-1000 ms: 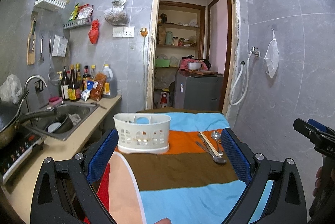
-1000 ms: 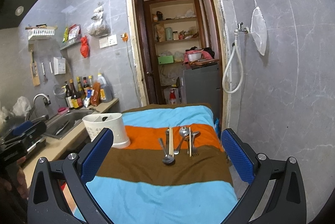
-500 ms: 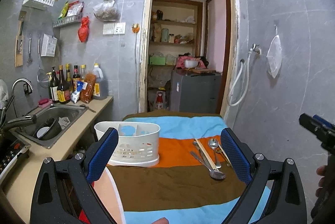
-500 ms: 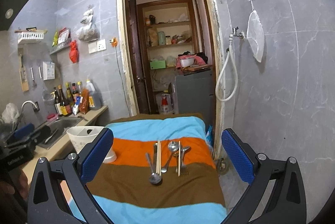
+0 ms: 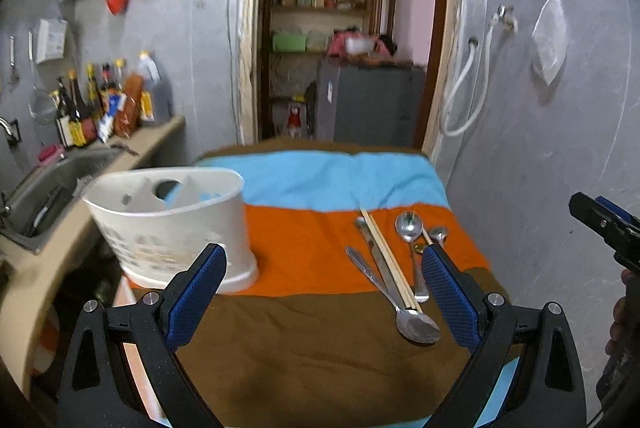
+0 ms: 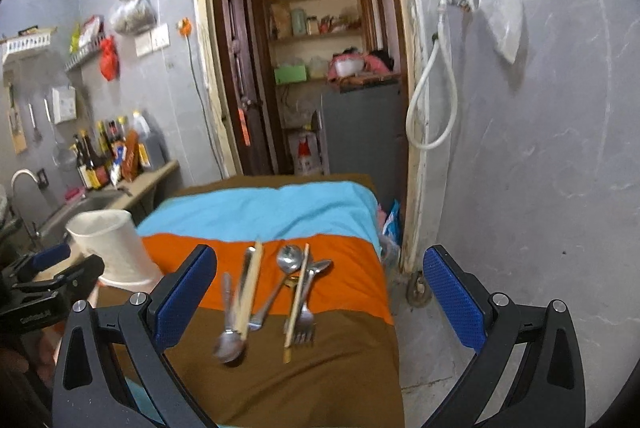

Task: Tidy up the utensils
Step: 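Lower both tools toward the utensils on the orange stripe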

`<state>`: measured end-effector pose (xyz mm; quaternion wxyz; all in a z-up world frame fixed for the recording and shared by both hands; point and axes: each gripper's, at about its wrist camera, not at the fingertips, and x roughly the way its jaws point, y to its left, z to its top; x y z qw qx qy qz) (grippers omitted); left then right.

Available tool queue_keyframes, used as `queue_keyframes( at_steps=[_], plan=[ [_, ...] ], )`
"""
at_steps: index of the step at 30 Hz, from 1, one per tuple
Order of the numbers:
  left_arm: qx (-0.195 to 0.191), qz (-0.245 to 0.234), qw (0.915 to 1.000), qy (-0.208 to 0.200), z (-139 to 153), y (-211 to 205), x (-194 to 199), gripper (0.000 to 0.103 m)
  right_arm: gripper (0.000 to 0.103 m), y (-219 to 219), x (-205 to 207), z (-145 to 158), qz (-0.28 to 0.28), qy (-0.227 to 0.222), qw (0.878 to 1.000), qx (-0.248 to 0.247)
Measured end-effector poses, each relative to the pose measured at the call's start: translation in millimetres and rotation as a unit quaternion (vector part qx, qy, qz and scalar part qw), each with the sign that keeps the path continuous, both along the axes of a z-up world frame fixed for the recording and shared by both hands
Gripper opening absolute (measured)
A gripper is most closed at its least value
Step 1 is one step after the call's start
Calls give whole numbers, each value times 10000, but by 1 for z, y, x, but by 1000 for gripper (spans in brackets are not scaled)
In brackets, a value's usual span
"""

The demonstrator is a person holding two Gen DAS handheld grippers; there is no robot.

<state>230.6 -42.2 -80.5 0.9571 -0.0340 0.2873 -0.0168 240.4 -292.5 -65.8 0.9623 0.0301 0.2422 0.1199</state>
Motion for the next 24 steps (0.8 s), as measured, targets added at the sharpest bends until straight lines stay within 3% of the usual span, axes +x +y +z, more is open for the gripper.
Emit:
queue_keyframes(
  at_steps=[6, 11, 14, 19, 24],
  plan=[
    [-86, -118, 9989, 438, -46, -4, 47, 95, 100, -5, 54, -46, 157, 482, 9986, 175],
    [-287, -236, 9961, 801, -74, -7, 73, 90, 67, -2, 91, -88, 380, 961, 9940, 347],
    [-465, -373, 9927, 1045, -86, -8, 87, 77, 54, 2, 107, -104, 526, 1197, 9905, 431],
    [-848, -546, 9839, 1478, -98, -10, 100, 46, 45, 10, 120, -115, 738, 1342, 9873, 413],
    [-1096, -690, 9741, 1852, -109, -12, 111, 28, 34, 14, 132, -121, 875, 1523, 9838, 350]
  ],
)
